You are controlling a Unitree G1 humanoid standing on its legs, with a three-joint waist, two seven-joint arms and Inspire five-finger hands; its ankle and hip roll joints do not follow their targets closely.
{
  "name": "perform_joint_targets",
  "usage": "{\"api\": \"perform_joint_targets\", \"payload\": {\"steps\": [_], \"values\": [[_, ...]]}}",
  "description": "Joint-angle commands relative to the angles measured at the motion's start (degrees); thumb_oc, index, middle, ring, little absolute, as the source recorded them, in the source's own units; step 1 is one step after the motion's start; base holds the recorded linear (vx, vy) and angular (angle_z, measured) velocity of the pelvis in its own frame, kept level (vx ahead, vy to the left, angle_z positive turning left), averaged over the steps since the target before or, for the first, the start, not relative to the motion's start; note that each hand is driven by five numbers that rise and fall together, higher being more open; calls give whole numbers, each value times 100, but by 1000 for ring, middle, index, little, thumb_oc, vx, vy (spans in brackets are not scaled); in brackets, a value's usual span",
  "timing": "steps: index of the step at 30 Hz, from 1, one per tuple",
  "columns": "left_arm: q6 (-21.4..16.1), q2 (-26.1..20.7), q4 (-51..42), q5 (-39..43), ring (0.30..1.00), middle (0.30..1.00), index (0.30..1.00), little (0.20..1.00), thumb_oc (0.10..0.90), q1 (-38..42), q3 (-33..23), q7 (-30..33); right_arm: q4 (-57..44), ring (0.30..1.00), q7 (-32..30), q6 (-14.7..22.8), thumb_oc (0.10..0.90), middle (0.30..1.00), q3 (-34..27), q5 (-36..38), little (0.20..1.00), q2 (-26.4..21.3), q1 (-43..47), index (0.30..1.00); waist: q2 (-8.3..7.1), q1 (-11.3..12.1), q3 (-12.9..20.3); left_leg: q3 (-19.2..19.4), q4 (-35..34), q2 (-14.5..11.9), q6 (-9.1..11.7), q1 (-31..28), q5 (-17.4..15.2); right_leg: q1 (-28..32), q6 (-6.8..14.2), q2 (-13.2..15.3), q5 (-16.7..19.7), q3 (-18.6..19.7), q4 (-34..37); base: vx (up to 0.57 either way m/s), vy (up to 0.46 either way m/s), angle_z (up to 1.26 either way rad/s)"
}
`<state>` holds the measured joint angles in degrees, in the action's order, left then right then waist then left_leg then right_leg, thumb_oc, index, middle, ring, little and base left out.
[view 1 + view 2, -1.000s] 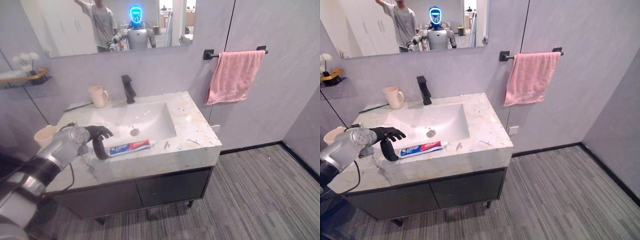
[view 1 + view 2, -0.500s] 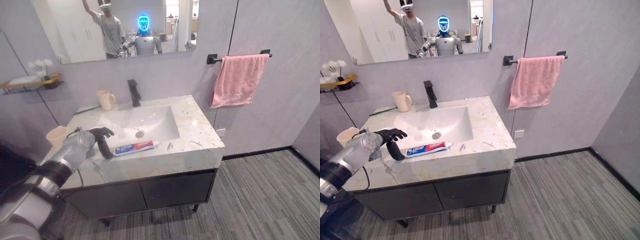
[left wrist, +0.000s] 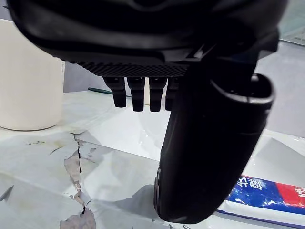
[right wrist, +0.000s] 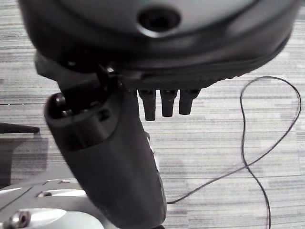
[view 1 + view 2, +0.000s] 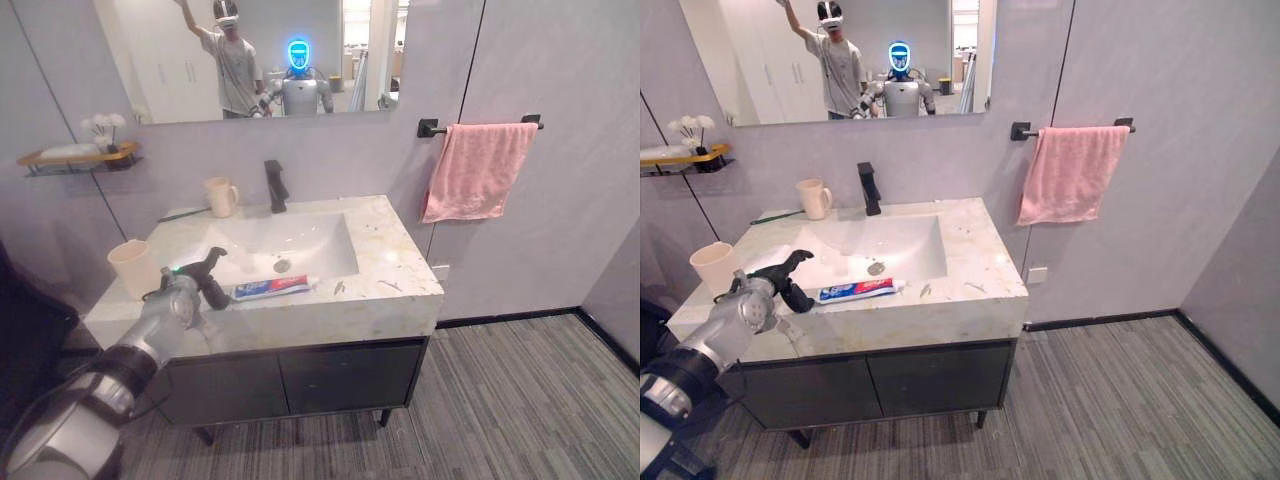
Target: Organize the bathroom.
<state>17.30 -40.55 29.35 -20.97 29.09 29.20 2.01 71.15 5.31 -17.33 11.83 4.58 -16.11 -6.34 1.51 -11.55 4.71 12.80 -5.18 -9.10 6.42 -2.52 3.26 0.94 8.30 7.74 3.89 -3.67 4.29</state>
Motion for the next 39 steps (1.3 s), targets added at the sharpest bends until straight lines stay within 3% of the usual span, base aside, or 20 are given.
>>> {"api": "perform_joint_targets", "payload": {"steps": [1, 10, 13, 14, 17, 19, 22, 24, 26, 32, 39], "values": [[191, -207, 608, -639, 900, 900, 900, 900, 800, 69, -438, 465, 65, 900, 34, -97, 800, 900, -8, -328, 900, -152, 255, 900, 74, -261, -435, 166, 627, -262, -121, -146, -372, 251, 391, 186, -564, 62, -625, 33, -34, -2], [257, -582, 42, -607, 900, 900, 900, 900, 800, 285, -601, 570, 100, 900, 147, -59, 800, 900, 67, -540, 900, -66, 73, 900, 18, -255, -490, 103, 658, -297, -117, -91, -362, 165, 335, 127, -557, 129, -663, 12, -82, 1], [233, -730, -27, -427, 900, 900, 900, 900, 800, 374, -639, 622, 87, 900, 251, -7, 800, 900, 158, -668, 900, -64, 40, 900, -4, -221, -519, 57, 649, -382, -94, -57, -299, 129, 234, 21, -584, 115, -695, -47, -185, 2], [234, -823, -131, -368, 900, 900, 900, 900, 800, 509, -651, 524, 17, 900, 270, -2, 800, 900, 233, -597, 900, -100, -26, 900, -53, -186, -559, -92, 658, -560, 4, 100, -50, 208, 104, -167, -586, -23, -625, -78, -187, 2], [122, -906, -227, -281, 900, 900, 900, 900, 800, 731, -636, 340, -14, 900, 196, 0, 800, 900, 207, -328, 900, -125, -72, 900, -95, -194, -630, -207, 831, -595, 32, 311, 10, 262, 19, -267, -632, -201, -649, -112, -127, 31], [215, -1042, -383, -133, 900, 900, 900, 900, 800, 1144, -505, 134, -53, 900, 181, -31, 800, 900, 136, -199, 900, -173, -52, 900, -126, -241, -740, -34, 1199, -279, -112, 452, -274, 177, -49, -281, -640, -401, -798, -108, -9, 51], [312, -1130, -542, -88, 900, 900, 900, 900, 800, 1496, -345, -44, -25, 900, 138, -57, 800, 900, 113, 55, 900, -186, -33, 900, -82, -377, -807, 187, 962, -193, -151, 418, -125, 7, -54, -303, -573, -408, -929, -75, 80, 48], [339, -1192, -565, 4, 900, 900, 900, 900, 800, 1629, -349, -106, -8, 900, 164, -21, 800, 900, 125, 88, 900, -174, -37, 900, -127, -399, -833, 4, 946, -91, -141, 436, -116, 83, -40, -283, -475, -343, -762, -18, 36, 49], [464, -1300, -653, -51, 900, 900, 900, 900, 800, 1758, -362, -283, 74, 900, 187, 19, 800, 900, 184, 36, 900, -108, -55, 900, -127, -421, -819, 8, 826, -63, -136, 356, -91, 75, 9, -262, -397, -358, -674, 0, 17, 19], [369, -1547, -650, 42, 900, 900, 900, 900, 800, 1914, -419, -453, 183, 900, 155, 142, 800, 900, 256, 36, 900, 2, -129, 900, -72, -422, -795, -13, 556, -60, -112, 187, -22, 49, 65, -291, -341, -358, -598, 8, -10, 2], [-84, -1967, -797, 226, 900, 900, 900, 900, 800, 2072, -565, -8, 140, 900, 86, 114, 800, 900, 312, 50, 900, -5, -81, 900, -36, -325, -710, -87, 530, -26, -124, 233, -12, 86, 72, -306, -330, -409, -500, 0, -4, 0]]}}
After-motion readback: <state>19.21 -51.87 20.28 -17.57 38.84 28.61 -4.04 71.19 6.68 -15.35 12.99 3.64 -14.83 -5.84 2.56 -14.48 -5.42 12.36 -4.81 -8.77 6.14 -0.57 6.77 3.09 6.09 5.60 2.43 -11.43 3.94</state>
